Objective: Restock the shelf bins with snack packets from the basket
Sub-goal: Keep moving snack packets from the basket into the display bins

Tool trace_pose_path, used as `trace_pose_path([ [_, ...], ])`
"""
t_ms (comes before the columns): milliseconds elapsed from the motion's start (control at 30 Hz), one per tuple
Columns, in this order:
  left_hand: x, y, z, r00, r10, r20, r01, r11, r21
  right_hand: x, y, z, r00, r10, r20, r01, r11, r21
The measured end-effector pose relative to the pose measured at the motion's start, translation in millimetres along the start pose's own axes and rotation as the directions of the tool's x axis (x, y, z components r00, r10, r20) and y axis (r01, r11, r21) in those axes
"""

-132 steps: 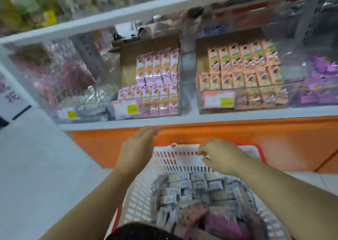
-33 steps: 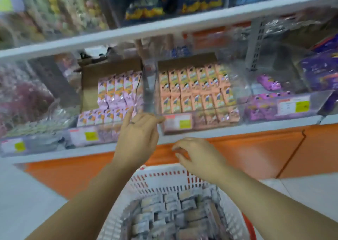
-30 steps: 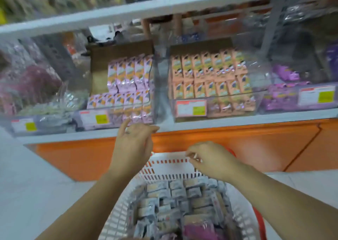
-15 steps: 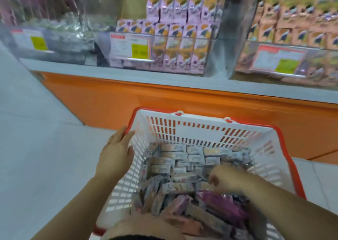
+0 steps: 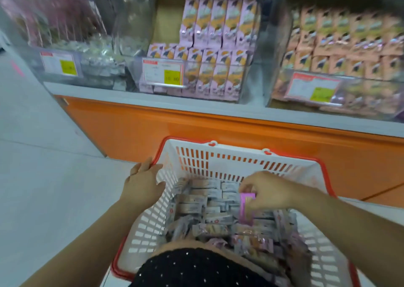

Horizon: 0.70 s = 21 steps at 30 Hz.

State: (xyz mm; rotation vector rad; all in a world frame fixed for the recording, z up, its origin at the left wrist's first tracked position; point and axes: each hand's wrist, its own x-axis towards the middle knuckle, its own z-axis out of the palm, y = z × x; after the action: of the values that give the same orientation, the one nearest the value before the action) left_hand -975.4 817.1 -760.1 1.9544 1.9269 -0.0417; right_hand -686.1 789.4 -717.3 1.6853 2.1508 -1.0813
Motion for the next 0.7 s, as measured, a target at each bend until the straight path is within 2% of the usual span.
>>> trace_pose_path([
  [67, -5.7, 21.5, -17.7, 0.999, 0.026, -0.025, -0.025, 1.0, 0.012, -21.1, -4.2, -29.3, 0.993, -0.071, -0.089, 0.072, 0.997, 0.0],
  [167, -19.6, 70.8, -48.5, 0.984, 0.169, -0.052, -0.172, 0.984, -0.055, -58.7, -5.6, -59.9, 0.953, -0.167, -0.254, 0.157, 0.986, -0.059],
  [233, -32.2, 107.8, -70.4, 0.96, 0.28, -0.008, -0.276, 0.941, -0.194, -87.6, -6.1, -73.6, 0.899, -0.207, -0.385, 0.206, 0.978, -0.043],
  [300, -46.8, 143.3, -89.2, 0.929, 0.363, 0.068, -0.312, 0.871, -0.379, -116.3, -5.7, -83.3, 0.836, -0.229, -0.499, 0.257, 0.966, -0.014],
  [367, -64.2, 175.6, -103.1, 0.907, 0.395, 0.147, -0.238, 0.769, -0.594, -142.6, -2.8, -89.5, 0.752, -0.262, -0.604, 0.32, 0.947, -0.012],
  [433, -80.8, 203.2, -113.1, 0.89, 0.401, 0.216, -0.098, 0.632, -0.769, -165.4, 2.7, -92.8, 0.664, -0.278, -0.694, 0.365, 0.931, -0.023],
  [567, -92.7, 245.5, -121.7, 0.899, 0.4, 0.181, -0.007, 0.425, -0.905, -197.1, 21.0, -92.4, 0.485, -0.31, -0.817, 0.405, 0.908, -0.105],
  [633, -94.8, 265.4, -123.3, 0.897, 0.404, 0.181, 0.037, 0.338, -0.94, -208.2, 30.8, -92.9, 0.436, -0.309, -0.845, 0.408, 0.905, -0.12],
  [700, -96.4, 285.4, -123.2, 0.898, 0.405, 0.172, 0.058, 0.279, -0.958, -217.6, 40.2, -94.9, 0.421, -0.296, -0.858, 0.397, 0.91, -0.119],
])
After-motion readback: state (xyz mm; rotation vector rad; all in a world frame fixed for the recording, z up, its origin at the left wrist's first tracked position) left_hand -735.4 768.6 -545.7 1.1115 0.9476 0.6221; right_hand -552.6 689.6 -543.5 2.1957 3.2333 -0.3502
